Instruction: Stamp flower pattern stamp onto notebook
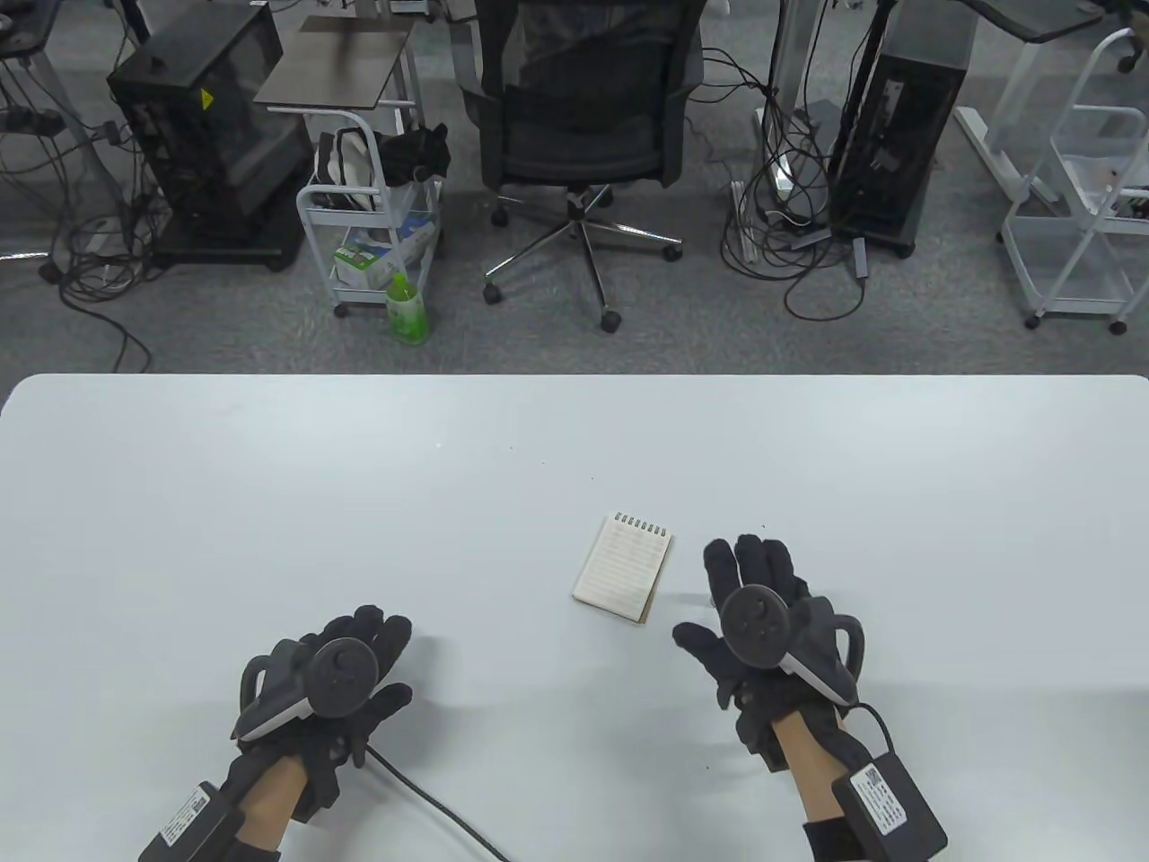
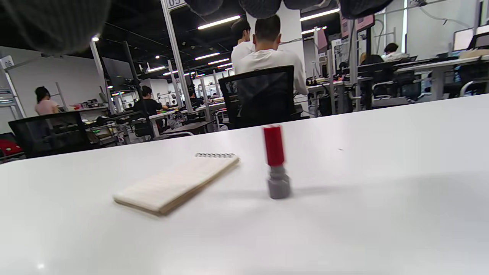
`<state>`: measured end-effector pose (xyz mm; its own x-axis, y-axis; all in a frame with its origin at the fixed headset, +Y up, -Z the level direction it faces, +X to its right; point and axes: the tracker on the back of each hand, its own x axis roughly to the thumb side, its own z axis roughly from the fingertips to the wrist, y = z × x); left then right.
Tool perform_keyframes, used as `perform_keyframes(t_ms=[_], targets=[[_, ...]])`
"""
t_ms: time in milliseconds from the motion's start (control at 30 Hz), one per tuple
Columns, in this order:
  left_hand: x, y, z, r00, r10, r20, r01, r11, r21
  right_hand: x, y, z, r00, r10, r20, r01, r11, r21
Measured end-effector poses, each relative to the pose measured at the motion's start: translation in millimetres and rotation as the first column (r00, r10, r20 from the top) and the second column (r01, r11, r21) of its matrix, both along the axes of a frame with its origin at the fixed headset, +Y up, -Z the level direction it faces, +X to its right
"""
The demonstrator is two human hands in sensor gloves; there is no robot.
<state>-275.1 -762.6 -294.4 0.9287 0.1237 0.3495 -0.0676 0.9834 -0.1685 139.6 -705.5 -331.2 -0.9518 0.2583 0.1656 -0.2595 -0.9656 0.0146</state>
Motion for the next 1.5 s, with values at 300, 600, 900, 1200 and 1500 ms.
perform_keyframes(t_ms=[300, 600, 900, 1200, 1500], targets=[[3, 4, -2, 1.0, 0.025, 0.014, -0.025, 1.0, -0.019, -62, -3, -99, 0.971, 0.234, 0.04, -0.226, 0.962, -0.151], [-3, 3, -6, 0.999, 0.044, 0.012, -0.043, 0.998, -0.044, -80, -50, -151, 0.913, 0.405, 0.049, -0.357, 0.851, -0.386], [-9, 3, -7, 0.998, 0.063, -0.004, -0.063, 0.997, -0.046, -78, -60, -163, 0.924, 0.381, 0.027, -0.337, 0.845, -0.415], [-8, -1, -8, 0.999, 0.044, -0.002, -0.044, 0.998, -0.052, -83, -61, -162, 0.923, 0.386, 0.006, -0.354, 0.852, -0.386], [-9, -2, -7, 0.999, 0.045, -0.009, -0.045, 0.998, -0.049, -85, -48, -153, 0.926, 0.378, 0.002, -0.366, 0.897, -0.246]])
